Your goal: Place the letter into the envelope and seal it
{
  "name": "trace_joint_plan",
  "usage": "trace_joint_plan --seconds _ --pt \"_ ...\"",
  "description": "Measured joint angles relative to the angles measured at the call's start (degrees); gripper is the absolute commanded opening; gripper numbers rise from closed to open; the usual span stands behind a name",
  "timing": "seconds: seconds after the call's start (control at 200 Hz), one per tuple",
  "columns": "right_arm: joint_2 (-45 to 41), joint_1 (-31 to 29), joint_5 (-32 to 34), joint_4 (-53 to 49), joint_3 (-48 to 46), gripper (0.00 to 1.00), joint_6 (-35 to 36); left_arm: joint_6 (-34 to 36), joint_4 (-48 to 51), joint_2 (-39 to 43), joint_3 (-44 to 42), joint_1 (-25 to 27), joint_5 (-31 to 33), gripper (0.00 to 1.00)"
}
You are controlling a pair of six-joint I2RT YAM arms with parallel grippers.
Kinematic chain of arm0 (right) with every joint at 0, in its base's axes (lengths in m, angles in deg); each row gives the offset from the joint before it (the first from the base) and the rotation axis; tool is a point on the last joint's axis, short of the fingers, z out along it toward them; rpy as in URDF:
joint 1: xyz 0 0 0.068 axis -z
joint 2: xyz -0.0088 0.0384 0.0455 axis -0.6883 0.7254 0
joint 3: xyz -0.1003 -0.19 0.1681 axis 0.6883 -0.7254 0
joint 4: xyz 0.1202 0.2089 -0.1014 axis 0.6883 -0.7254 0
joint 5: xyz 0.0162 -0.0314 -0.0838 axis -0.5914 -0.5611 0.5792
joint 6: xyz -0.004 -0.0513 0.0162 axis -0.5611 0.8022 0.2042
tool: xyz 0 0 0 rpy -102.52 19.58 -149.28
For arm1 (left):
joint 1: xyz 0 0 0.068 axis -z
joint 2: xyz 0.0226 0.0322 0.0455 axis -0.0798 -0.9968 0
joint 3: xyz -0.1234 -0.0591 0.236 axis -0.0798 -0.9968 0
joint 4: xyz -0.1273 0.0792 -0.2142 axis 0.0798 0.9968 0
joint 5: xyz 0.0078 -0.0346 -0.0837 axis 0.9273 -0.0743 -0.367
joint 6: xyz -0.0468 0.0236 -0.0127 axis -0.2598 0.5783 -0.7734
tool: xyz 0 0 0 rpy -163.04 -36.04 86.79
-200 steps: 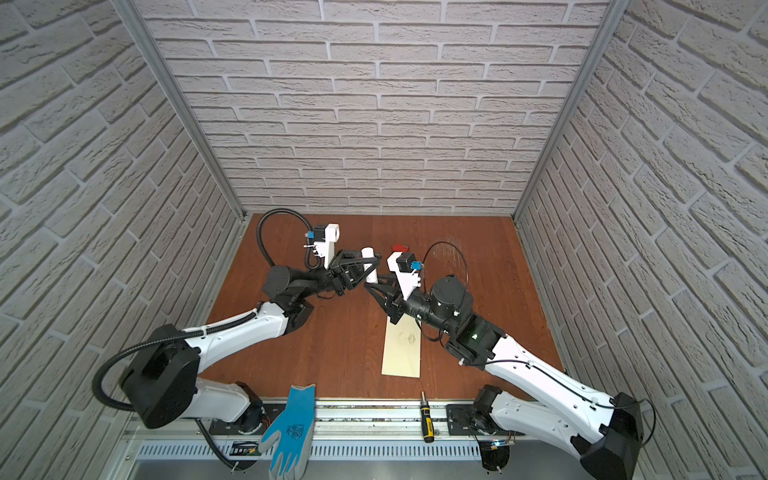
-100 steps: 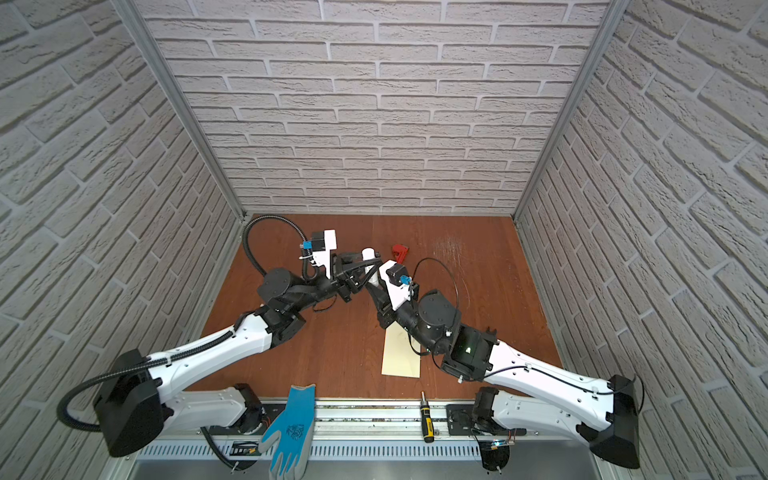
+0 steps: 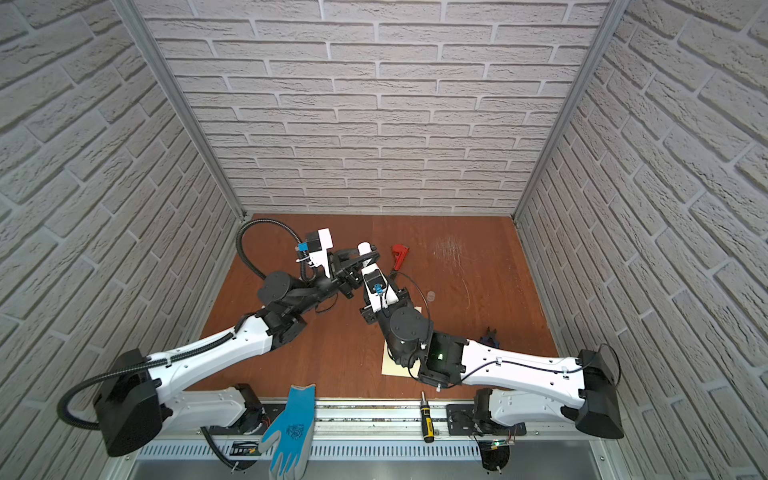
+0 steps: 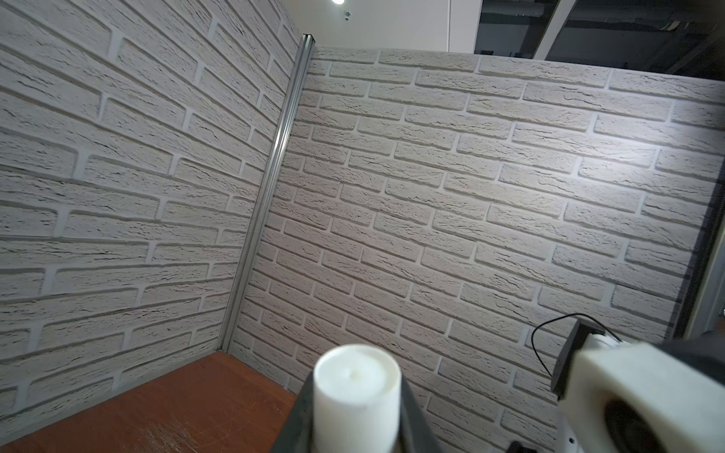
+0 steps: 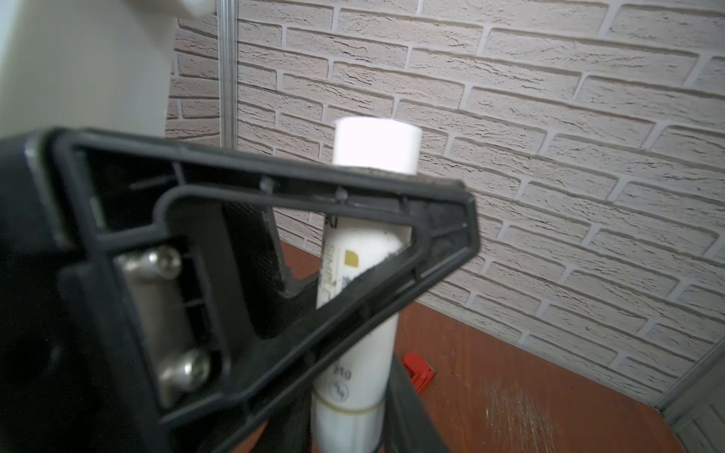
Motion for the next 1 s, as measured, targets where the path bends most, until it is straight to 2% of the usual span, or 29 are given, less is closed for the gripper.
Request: trace_joint_plan --seconds 0.16,0.26,0.505,0.635,0.78,0.995 --pt "-0.5 -1.4 0.7 2.8 -1.6 0.42 2.9 2.1 0.7 1.5 -1.1 0.3 0.1 0.0" --pt "-3.1 -2.6 1.2 3.5 -4.6 0.5 4.6 4.2 2.4 2.5 -3.4 0.1 0.3 0.0" --pt "-16.9 -2.8 3.2 2.1 -12.5 0.52 6.5 12.5 5.4 6.7 -10.7 0.0 -0.2 0.0" --pt "-24.6 -1.7 5.5 -4.5 -13.4 0.52 4.9 18.9 5.6 9.5 -13.6 0.7 -1.4 0.0" --pt "-29.5 1.4 7.3 -17.5 -12.5 0.53 -1.5 26.0 5.9 11.6 -16.4 2.8 -2.2 0.0" --pt "-29.3 8.0 6.2 -38.5 -8.1 0.54 -15.3 32.8 6.4 11.5 -19.2 4.9 -2.5 0.0"
